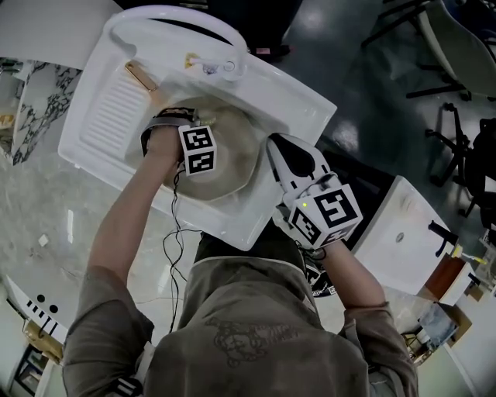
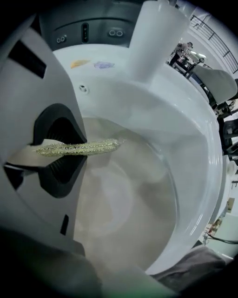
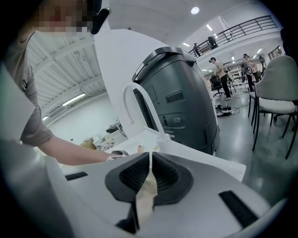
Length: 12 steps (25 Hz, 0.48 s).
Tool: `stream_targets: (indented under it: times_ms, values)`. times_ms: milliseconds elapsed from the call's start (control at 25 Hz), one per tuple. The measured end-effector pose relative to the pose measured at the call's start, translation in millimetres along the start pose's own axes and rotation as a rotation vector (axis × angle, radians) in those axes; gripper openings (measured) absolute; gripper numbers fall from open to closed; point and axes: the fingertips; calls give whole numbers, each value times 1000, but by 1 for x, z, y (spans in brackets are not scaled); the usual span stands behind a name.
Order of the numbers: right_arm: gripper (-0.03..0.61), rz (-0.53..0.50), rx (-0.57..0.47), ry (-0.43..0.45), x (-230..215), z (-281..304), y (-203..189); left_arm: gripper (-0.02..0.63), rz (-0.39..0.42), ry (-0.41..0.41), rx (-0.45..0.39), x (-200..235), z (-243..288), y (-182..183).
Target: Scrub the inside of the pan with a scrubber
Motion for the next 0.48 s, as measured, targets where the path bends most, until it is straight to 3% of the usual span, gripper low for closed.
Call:
stream_targets:
  times_ms: [240, 480]
  values:
    - [37, 23, 8, -4, -1, -5, -7, 72, -45, -228, 43, -49, 15, 5]
    - [37, 37, 12, -10, -4, -11, -11, 72, -49, -351, 70, -73, 11, 6]
Point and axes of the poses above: the fingertips, and each gripper's own axes: z forward along the fingers, x to its left, y out of its top, and after that the axes turned 14 degrees about -z, right-handed
